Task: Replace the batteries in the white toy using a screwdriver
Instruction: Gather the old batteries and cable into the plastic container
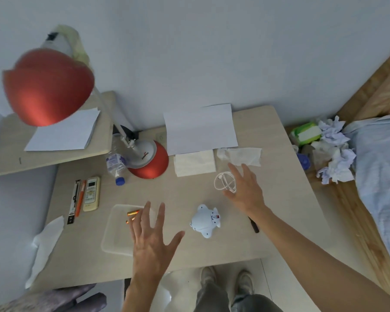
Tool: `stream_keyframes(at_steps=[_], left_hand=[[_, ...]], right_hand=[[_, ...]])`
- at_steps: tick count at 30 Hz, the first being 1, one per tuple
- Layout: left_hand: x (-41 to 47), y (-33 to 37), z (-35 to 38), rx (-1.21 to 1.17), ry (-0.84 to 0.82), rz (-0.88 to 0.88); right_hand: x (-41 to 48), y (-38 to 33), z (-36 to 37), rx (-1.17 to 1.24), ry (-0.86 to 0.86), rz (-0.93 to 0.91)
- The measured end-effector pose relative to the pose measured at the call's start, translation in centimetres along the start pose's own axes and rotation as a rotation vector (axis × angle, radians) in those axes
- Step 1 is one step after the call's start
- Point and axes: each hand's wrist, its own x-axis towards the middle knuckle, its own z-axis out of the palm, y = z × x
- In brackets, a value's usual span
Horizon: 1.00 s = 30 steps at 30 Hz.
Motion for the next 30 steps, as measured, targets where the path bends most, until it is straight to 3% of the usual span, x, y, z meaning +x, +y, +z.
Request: stream_keyframes(at_steps=[10,19,30], left_hand=[[2.0,-1.9,-4.8,0.013,0.038,-0.146],[4.3,-4.0,-8.7,0.025,0.059,-0.18],[3.1,-1.2,-13.6,0.065,0.093,-0.219]], right_hand=[[2.7,-0.8,2.1,-0.218,-0.118,-0.08],[3.0,-1.6,2.4,-0.088,-0.023,-0.054],[-0.4,-7.6,-3.0,0.152,0.082,-0.129]])
